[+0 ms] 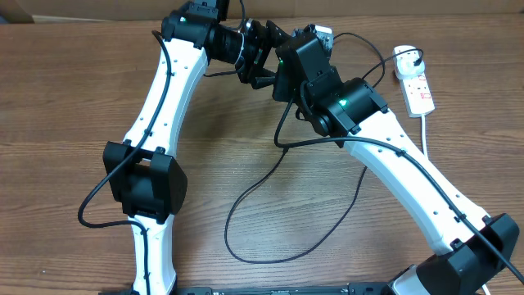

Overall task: Plug charger to phone and switch on socket
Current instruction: 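Close the right gripper on the phone's edge beside the left gripper, then open the left gripper and pull it away from the phone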

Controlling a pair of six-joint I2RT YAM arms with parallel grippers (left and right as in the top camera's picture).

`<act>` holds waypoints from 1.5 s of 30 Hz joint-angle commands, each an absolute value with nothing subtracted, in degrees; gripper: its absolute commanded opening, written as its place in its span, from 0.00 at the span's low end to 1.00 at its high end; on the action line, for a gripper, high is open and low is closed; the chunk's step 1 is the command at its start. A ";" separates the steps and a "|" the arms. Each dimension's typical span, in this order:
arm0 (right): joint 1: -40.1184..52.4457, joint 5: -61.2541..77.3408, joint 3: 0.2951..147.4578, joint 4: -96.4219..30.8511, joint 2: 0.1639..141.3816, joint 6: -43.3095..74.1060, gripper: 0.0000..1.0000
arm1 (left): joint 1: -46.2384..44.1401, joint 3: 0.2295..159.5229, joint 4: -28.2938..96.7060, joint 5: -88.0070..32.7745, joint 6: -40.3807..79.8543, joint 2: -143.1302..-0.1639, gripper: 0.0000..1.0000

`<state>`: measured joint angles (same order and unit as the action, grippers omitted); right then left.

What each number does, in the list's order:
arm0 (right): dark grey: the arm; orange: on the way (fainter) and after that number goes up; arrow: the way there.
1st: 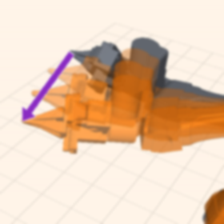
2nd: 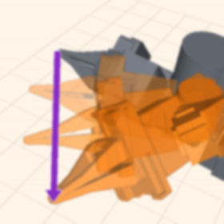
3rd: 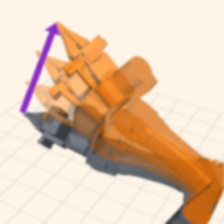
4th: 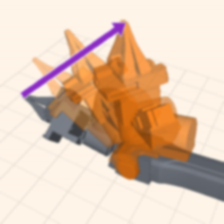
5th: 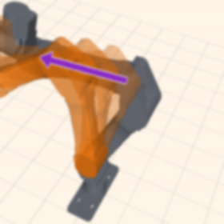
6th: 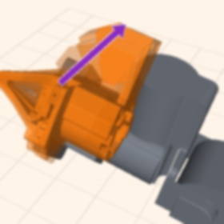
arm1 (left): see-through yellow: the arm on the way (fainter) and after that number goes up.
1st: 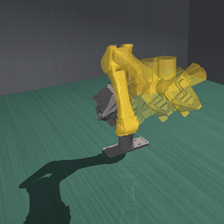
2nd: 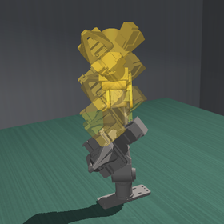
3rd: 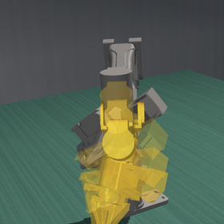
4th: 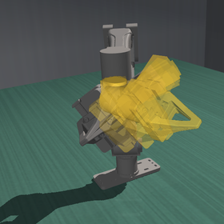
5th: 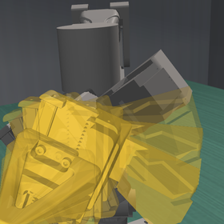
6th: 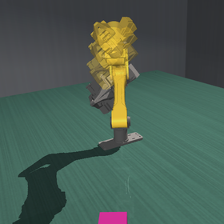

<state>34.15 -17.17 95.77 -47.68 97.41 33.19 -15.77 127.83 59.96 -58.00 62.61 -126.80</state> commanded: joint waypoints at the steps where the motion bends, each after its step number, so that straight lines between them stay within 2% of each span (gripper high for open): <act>1: 34.00 -18.00 97.17 -46.81 97.43 32.95 0.11 | -16.32 129.16 59.70 -57.36 59.53 -124.81 0.72; 8: 34.00 -17.98 97.17 -47.03 97.43 32.97 0.07 | -16.32 129.16 59.66 -57.36 59.51 -124.81 0.77; 10: 34.00 -17.98 97.17 -47.03 97.43 32.97 0.07 | -16.32 129.16 59.37 -57.45 58.87 -124.81 0.96; 11: 34.00 -17.98 97.17 -47.03 97.43 32.97 0.06 | -16.32 129.14 59.27 -57.47 58.24 -124.81 1.00; 24: 34.00 -20.64 97.21 -47.27 94.78 32.97 0.04 | -15.64 129.16 59.09 -54.41 57.52 -124.81 0.99; 33: 33.98 -28.80 97.21 -50.26 91.02 32.99 0.04 | -12.08 129.16 55.40 -53.82 52.47 -124.75 0.99; 38: 31.94 -30.11 97.21 -52.60 90.94 34.89 0.04 | -9.02 129.16 55.88 -54.00 45.58 -123.94 1.00; 40: 30.04 -28.60 97.21 -53.63 90.74 37.36 0.04 | -8.12 129.16 55.83 -54.02 42.39 -122.52 0.99; 45: 23.29 -14.92 97.21 -53.36 90.63 37.76 0.04 | -5.65 129.16 56.29 -51.72 32.45 -114.21 1.00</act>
